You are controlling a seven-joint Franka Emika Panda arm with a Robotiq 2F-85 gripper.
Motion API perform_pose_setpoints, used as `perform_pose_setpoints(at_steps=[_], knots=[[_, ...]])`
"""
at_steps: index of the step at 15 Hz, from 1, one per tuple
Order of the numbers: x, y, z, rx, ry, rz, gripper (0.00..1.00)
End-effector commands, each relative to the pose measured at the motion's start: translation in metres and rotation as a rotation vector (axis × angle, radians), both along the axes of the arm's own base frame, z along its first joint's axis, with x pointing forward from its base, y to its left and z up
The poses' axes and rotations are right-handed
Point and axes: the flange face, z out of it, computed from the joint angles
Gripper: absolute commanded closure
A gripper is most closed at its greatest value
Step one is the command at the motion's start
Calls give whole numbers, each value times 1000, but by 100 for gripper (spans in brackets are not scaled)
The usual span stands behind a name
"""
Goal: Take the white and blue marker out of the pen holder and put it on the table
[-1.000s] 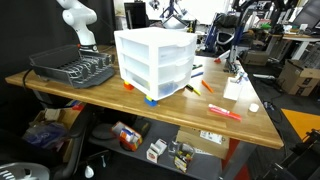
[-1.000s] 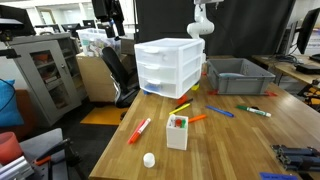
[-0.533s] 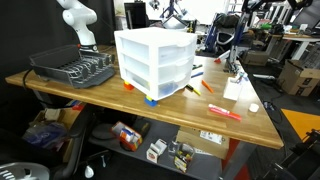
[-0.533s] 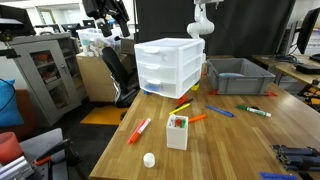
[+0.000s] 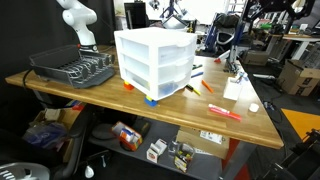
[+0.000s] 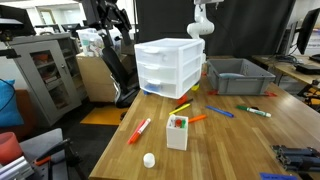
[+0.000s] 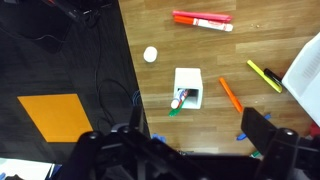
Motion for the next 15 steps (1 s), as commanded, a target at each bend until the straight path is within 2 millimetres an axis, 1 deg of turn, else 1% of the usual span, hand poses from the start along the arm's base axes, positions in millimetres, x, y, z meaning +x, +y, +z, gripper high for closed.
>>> perform_pose_setpoints(at_steps=[1, 4, 7, 10, 11, 12, 13, 15], knots=[[-1, -13, -31, 33, -40, -27, 0], [1, -25, -64, 47, -43, -42, 0], [10, -38, -88, 32, -48, -58, 0], [18, -59, -110, 8, -23, -112, 0], [19, -65, -116, 19, -10, -131, 0], [12, -58, -110, 19, -4, -108, 0], [14, -63, -115, 23, 3, -120, 0], [16, -65, -116, 26, 5, -125, 0]])
